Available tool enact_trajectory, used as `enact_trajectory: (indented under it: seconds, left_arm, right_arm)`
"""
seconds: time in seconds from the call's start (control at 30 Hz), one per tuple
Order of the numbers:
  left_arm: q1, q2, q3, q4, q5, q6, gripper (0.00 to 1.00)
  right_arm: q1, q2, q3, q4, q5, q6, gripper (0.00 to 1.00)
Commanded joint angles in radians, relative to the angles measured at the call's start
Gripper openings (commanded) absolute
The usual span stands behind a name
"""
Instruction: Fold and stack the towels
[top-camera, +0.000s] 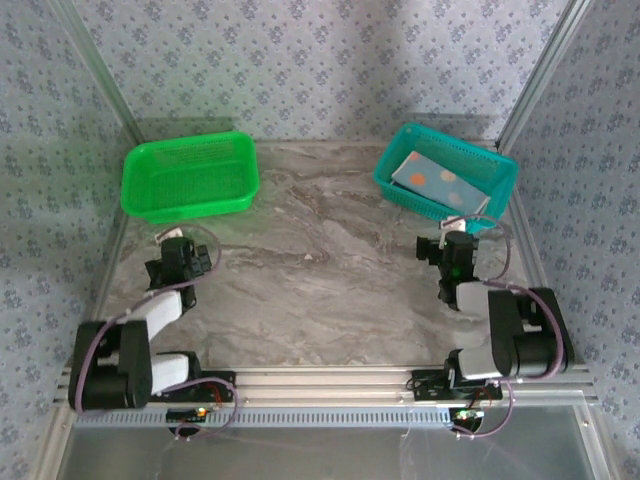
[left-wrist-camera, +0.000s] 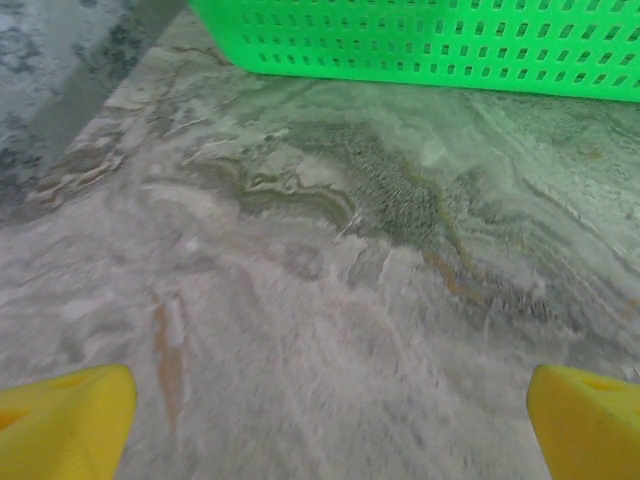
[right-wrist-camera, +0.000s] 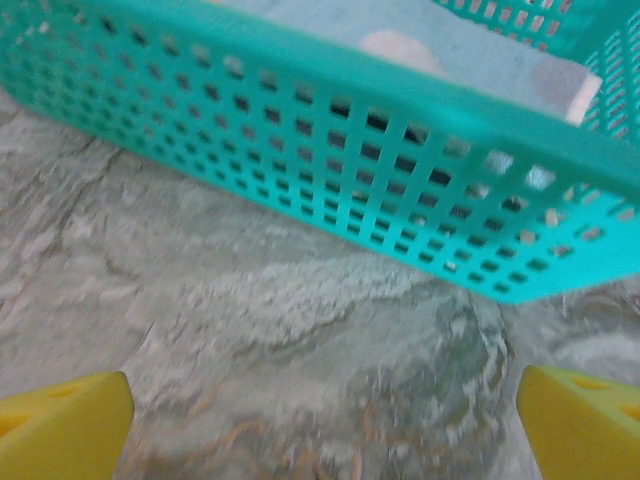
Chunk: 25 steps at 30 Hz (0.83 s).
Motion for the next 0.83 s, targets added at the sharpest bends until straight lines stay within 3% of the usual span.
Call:
enact_trajectory:
  seconds: [0.0,0.07,0.13,0.23,0.3,0.8]
  left_arm:
    - [0.016,0.081,0.058,0.260,0.109,0.068,1.00]
    - [0.038,0.124,0.064,0.309,0.172,0.057,1.00]
    - [0.049,0.182,0.020,0.468,0.239,0.059,1.00]
    - [0.041,0.281,0.029,0.554,0.377,0.125,1.00]
    - [0.037,0.262,0.045,0.478,0.372,0.130,1.00]
    - [0.014,0.261,0.046,0.485,0.331,0.139,1.00]
  right_arm:
    - [-0.039,0.091,-0.002,0.216,-0.120,-0.022,1.00]
    - [-0.051,0.096,-0.031,0.279,-0.145,-0.012,1.00]
    - [-0.067,0.096,-0.040,0.291,-0.183,-0.004,1.00]
    - [-0.091,0.093,-0.007,0.230,-0.190,0.021,1.00]
    - [-0.091,0.100,0.017,0.192,-0.165,0.028,1.00]
    - [-0.068,0.101,0.026,0.179,-0.139,0.007,1.00]
